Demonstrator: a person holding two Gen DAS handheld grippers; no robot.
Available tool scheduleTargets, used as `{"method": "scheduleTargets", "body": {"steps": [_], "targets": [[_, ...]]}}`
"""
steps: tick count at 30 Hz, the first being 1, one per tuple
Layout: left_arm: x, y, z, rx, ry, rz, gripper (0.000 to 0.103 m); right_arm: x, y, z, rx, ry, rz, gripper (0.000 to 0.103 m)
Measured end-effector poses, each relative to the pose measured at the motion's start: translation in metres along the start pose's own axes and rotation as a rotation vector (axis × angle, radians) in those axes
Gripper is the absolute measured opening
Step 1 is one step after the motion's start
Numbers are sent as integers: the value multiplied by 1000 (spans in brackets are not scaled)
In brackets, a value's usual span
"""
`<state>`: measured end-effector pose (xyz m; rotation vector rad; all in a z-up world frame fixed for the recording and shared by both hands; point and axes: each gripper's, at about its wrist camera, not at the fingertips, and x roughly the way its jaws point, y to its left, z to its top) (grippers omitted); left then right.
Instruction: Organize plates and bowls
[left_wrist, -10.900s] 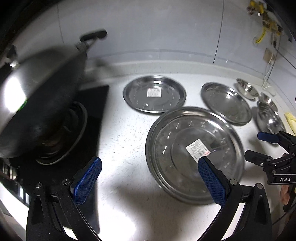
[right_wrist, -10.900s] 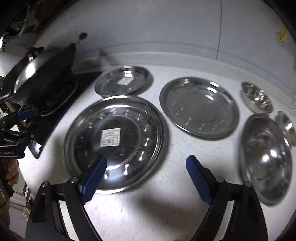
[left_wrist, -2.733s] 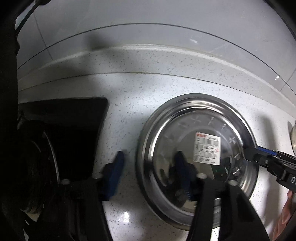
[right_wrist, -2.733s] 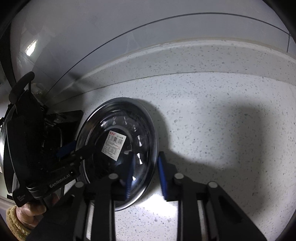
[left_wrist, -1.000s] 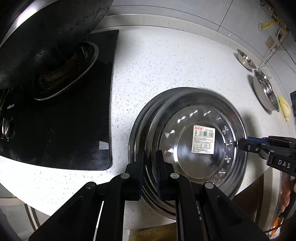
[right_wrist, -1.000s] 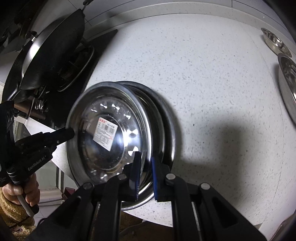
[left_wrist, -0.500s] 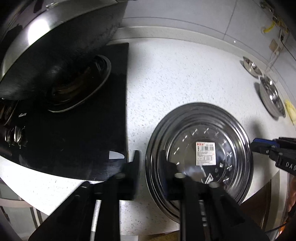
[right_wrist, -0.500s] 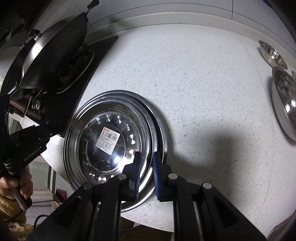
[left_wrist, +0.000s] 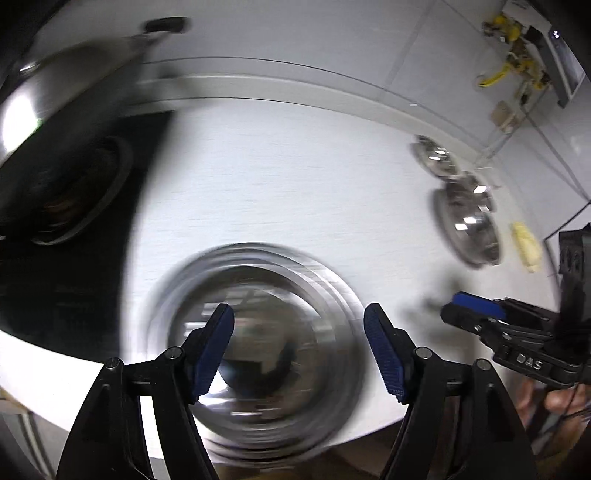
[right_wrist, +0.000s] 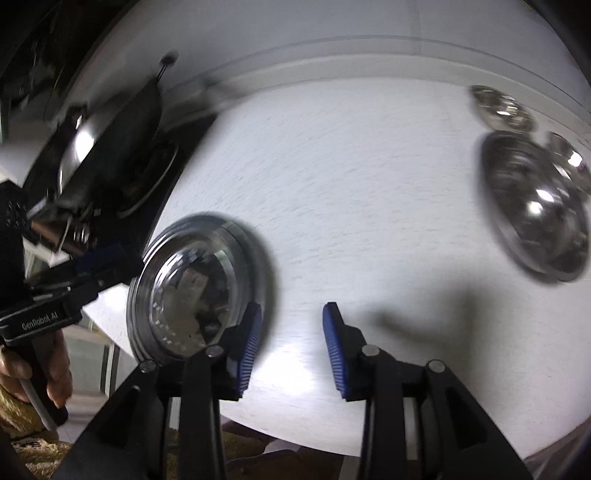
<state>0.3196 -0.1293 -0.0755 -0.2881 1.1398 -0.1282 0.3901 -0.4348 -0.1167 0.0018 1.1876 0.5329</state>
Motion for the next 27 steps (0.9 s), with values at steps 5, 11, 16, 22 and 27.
{"method": "scheduleTargets", "body": {"steps": [5,11,16,22,27], "targets": [[26,-82,15,56,25,-82,76,-52,-94,2,149,-118,-99,43],[91,-155,49,73,73,-76,82,-69,-204,22,293,-140,-184,47],[153,-174,86,-1,104,-10,82,-39,-246,45,305,-79,-181,47],[203,-183,114,-23,144,15,82,1,-277,66,306,14,-124,47],[230,-198,120,15,173,46,37,18,-291,70,327,31,-72,40]]}}
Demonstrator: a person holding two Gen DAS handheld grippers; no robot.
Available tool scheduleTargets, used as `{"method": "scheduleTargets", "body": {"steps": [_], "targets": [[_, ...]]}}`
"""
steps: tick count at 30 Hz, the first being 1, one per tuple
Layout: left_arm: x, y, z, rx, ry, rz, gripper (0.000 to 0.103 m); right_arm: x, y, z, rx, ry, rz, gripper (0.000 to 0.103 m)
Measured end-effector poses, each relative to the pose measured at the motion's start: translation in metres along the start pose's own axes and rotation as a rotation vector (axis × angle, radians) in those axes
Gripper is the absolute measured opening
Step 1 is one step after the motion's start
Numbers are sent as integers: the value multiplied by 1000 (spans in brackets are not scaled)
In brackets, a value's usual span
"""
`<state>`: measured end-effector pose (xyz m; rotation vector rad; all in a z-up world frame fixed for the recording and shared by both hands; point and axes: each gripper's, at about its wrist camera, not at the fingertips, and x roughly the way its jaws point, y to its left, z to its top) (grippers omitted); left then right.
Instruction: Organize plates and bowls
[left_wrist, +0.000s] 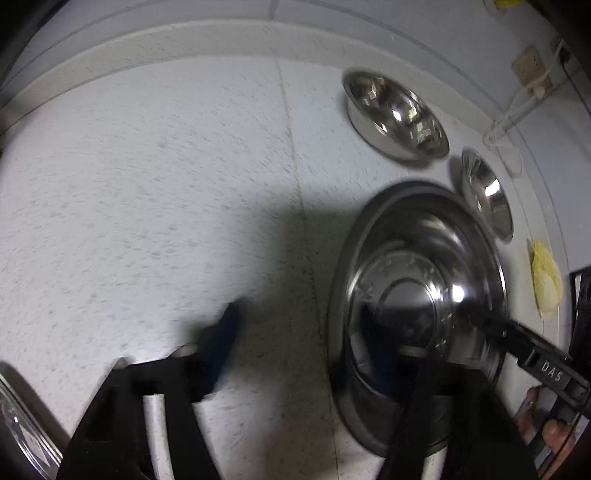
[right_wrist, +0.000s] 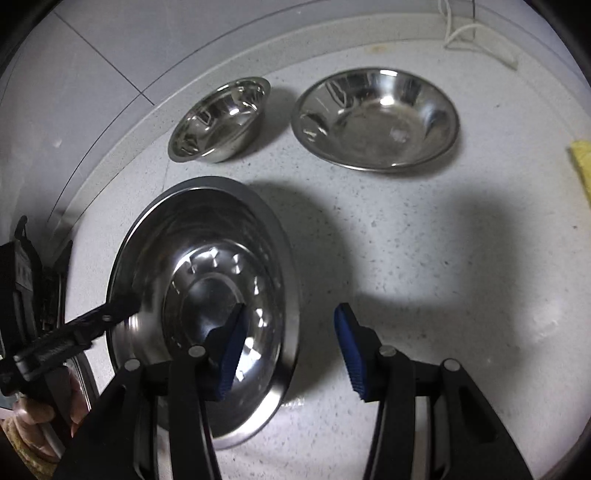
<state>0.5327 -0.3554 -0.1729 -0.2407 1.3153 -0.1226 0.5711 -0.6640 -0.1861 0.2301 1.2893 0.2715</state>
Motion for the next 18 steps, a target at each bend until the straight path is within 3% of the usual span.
{"method": "scheduleTargets", "body": {"steps": [1,2,4,9,14,18], "targets": [[2,-3,2,16,7,-12,27,2,0,0,-6,1,9,24],[7,-7,5,23,45,-62,8,3,-1,0,-5,4,25,19],[7,-10,5,43,50,-62,8,3,1,-2,-11,-2,37,11],[-23,-13,-1,79,-5,-93,8,-25,13,-12,-29,-50,44,10],[-80,1,-33,105,-64,-122,8,-67,38,-41,-68,-95,68,10],[-112,24,-71,96,-66,-159,8,-92,61,-81,-95,-107,91,11]]}}
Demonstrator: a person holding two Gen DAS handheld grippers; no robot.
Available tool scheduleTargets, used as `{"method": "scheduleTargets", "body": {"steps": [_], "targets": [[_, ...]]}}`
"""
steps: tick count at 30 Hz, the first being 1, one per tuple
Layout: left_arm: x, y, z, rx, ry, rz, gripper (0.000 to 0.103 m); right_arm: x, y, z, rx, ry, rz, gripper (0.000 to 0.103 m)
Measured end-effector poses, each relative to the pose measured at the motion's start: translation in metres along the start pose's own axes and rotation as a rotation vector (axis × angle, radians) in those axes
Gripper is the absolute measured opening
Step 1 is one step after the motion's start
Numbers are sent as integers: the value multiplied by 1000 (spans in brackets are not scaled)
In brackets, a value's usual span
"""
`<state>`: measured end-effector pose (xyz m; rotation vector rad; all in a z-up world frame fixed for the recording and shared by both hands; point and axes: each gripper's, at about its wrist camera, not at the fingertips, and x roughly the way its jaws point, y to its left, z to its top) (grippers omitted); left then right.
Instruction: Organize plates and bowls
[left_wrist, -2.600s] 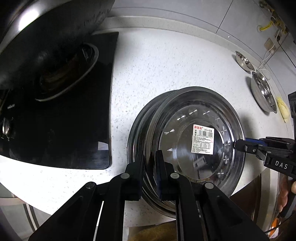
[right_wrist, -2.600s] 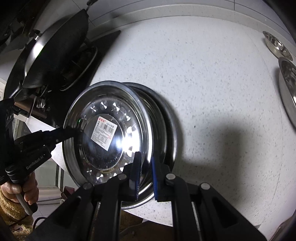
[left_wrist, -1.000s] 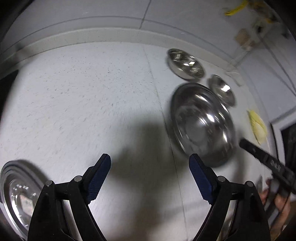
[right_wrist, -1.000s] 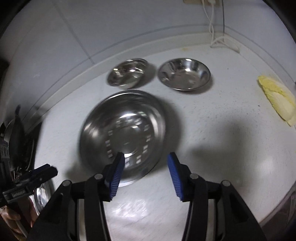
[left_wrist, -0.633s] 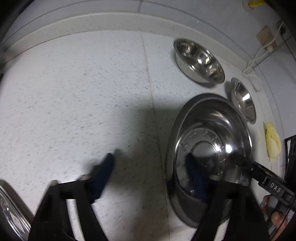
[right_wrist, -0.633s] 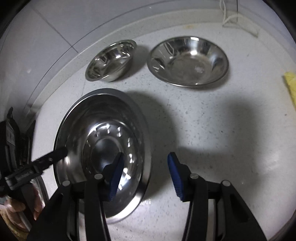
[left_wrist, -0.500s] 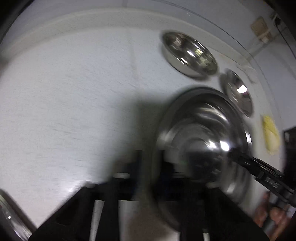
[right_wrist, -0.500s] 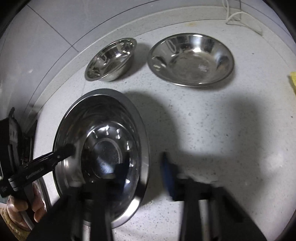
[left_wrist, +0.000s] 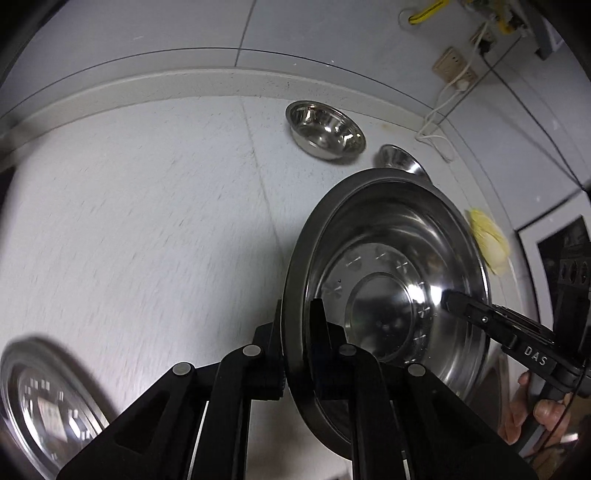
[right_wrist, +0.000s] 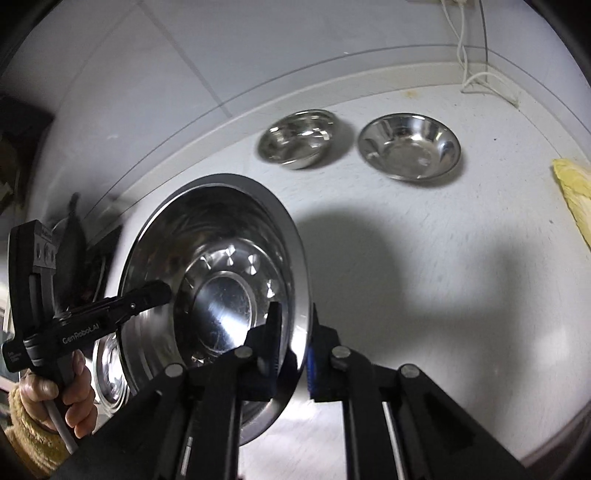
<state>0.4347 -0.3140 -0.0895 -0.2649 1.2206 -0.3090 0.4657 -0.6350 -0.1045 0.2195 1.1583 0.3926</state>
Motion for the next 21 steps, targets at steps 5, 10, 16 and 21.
{"method": "scheduleTargets", "body": {"steps": [5,10,16,21], "targets": [[-20,21,-45,-11,38,-20,8,-6,20,-41,-29,53,12,11],[-14,38,-79,-18,83,2,9,15,28,-72,-38,127,10,11],[9,47,-94,-33,109,58,9,35,25,-88,-49,163,-2,11],[22,44,-96,-38,114,71,9,43,18,-91,-50,171,-15,11]]}}
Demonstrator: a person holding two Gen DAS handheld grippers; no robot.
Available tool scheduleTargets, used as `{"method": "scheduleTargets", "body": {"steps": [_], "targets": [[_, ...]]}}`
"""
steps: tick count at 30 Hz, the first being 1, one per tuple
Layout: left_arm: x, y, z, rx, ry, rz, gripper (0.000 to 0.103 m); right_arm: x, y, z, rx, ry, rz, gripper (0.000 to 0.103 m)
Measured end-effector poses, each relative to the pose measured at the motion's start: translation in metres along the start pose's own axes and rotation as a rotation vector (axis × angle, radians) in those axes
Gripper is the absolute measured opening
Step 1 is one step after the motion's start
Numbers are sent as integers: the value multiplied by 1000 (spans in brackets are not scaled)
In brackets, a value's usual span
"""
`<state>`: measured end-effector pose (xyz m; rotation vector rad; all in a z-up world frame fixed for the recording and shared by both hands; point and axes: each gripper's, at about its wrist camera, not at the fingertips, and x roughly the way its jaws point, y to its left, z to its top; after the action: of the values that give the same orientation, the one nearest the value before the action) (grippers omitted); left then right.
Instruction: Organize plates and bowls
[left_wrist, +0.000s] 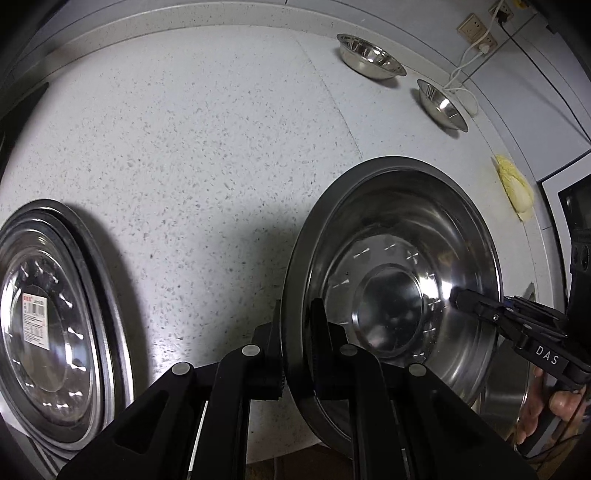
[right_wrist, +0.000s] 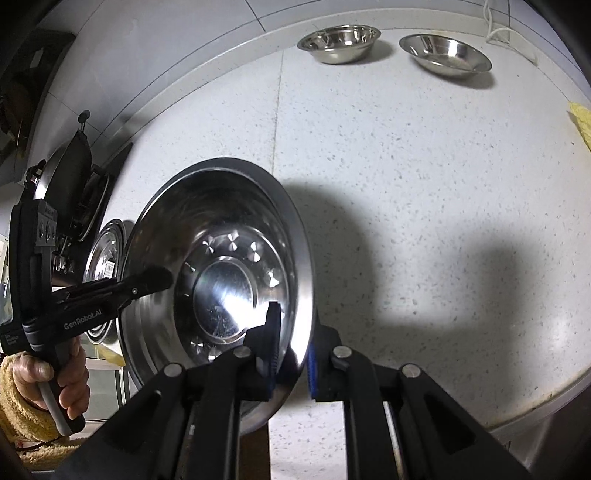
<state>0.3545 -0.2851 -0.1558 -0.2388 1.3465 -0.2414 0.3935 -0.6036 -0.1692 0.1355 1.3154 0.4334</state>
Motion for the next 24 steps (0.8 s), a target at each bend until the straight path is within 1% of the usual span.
{"method": "scheduleTargets", "body": {"steps": [3,9,11,13,14,15,16,17,20,21,23,24], "targets": [[9,-5,-1,-6,6,4,9,4,-6,1,1,3,-12,11],[13,-14,2,7,-5,11,9,2,-16,1,15,-8,-22,11],[14,-17,3,20,-10,15,9,1,-17,2,9,-11,-26,14],[12,-21,3,52,-34,47,10,0,-17,1,2,-15,-33,14],[10,-22,2,68,-53,67,16,-1,-17,1,2,-18,-28,14],[8,-22,2,78,-67,80,36,-2,-17,2,3,-20,-30,14],[6,-21,2,77,-75,83,49,-3,-18,2,5,-25,-35,21],[2,-19,3,69,-90,83,66,-6,-21,1,10,-34,-39,28],[-10,-17,6,101,-134,113,67,-14,-27,2,17,-51,-43,34],[-15,-16,8,109,-145,121,71,-16,-30,2,19,-56,-46,35],[-23,-11,13,95,-149,106,74,-23,-38,3,31,-72,-41,41],[-27,-9,16,84,-143,93,74,-26,-41,4,40,-82,-34,42]]}}
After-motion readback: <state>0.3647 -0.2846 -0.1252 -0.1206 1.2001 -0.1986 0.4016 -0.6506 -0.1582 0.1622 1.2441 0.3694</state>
